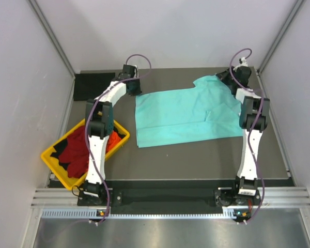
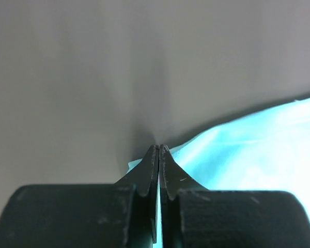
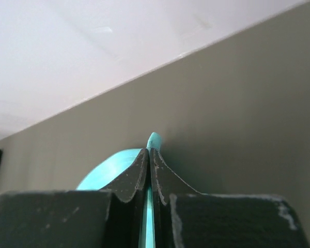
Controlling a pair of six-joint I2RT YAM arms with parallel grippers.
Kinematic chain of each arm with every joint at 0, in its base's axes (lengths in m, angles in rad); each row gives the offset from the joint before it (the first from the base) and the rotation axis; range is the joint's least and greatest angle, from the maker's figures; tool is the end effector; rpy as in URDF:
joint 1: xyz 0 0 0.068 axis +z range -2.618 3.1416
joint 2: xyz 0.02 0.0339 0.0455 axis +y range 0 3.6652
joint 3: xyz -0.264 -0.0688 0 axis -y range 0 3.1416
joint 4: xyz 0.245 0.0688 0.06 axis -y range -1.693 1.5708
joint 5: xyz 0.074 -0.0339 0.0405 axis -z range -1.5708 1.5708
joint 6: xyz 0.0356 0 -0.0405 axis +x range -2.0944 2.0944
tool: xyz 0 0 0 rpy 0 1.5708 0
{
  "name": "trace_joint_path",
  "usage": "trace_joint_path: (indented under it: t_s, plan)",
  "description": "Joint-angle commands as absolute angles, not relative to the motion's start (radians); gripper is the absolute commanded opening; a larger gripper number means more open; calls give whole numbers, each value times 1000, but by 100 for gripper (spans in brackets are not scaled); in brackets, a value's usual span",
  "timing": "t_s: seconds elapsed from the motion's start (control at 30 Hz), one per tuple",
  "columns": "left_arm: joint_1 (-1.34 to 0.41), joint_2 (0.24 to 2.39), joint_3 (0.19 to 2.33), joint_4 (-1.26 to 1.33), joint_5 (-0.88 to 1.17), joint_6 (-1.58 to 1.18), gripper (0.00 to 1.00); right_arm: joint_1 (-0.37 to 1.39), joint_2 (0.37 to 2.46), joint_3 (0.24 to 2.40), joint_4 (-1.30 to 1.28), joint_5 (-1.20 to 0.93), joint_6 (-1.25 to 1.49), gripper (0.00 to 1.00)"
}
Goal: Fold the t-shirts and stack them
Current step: Fold the tshirt
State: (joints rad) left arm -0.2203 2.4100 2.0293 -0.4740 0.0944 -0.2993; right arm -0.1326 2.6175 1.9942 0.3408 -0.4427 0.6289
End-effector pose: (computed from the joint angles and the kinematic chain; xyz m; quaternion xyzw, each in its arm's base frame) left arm 0.5243 -0.1208 0.1720 -0.0204 0.9355 -0.1326 0.3270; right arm 0.5814 -0.0622 0.1217 0.1675 0.7732 0.3141 0.5248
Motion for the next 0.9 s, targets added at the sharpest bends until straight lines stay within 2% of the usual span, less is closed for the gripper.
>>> trace_joint_path:
  t_s: [0.0,0.3,0.5,0.53,0.63,0.73,0.87]
  plan:
    - [-216,2293,2011,-440,104,-336,0,-152,2479,1962,492,-512,641,0]
    - [-216,2198,1893,-423,60,-348,0,-161,2419,1853,580,-580,689,0]
    - [-216,2200,1917,-455,58,-307,0,-163,2370,1805,580,-589,687,0]
    - [-216,2239,1943,-478,45,-301,12,-163,2372,1804,580,-595,690,0]
    - [-216,2293,2002,-529,17,-282,27,-163,2373,1787,600,-603,707,0]
    - [-215,2313,1990,-502,-21,-272,35,-163,2378,1775,617,-604,715,0]
    - [-215,2355,2011,-497,-23,-256,38,-163,2390,1789,606,-609,706,0]
